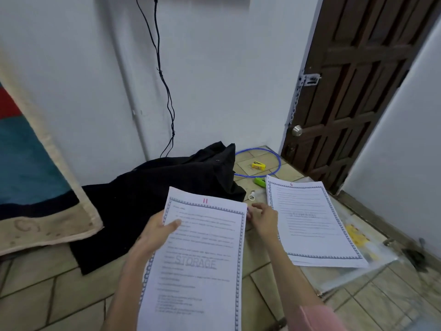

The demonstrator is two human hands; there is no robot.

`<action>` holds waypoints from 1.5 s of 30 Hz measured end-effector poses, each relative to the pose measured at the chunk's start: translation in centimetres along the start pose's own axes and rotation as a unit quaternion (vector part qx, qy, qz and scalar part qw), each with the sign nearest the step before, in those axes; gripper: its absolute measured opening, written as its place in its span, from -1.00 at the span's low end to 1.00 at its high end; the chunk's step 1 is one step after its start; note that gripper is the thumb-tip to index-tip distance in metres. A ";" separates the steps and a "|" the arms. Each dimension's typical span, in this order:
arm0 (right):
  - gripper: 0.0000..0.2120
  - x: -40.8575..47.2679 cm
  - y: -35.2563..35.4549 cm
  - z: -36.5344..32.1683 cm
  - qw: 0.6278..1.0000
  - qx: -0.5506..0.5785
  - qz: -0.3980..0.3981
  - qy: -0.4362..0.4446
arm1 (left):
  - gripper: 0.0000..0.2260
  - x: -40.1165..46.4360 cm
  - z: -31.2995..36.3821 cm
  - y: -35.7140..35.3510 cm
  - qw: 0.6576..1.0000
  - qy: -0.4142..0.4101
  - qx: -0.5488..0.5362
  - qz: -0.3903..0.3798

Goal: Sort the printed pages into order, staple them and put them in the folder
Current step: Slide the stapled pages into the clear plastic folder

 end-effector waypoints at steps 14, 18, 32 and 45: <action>-0.86 3.8 15.8 -1.1 0.998 0.045 -0.035 0.011 | -0.67 12.0 9.8 -17.1 0.980 0.045 -0.177 -0.077; -0.76 6.9 19.9 2.8 0.997 -0.033 0.046 -0.059 | -0.65 14.4 7.2 -25.5 0.981 0.080 -0.110 -0.135; -0.48 9.4 17.4 10.8 0.952 -0.217 -0.011 -0.215 | -0.57 14.5 2.5 -30.6 0.921 -0.018 0.387 0.024; -0.87 11.7 16.5 11.6 0.959 -0.145 -0.054 -0.237 | -0.55 15.4 1.8 -29.0 0.953 0.151 0.262 0.000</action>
Point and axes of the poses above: each hand's wrist, its own x-axis towards the middle knuckle, its own y-axis out of the back of the hand, z = x × y, the point moved 6 cm from there along x, towards the middle knuckle
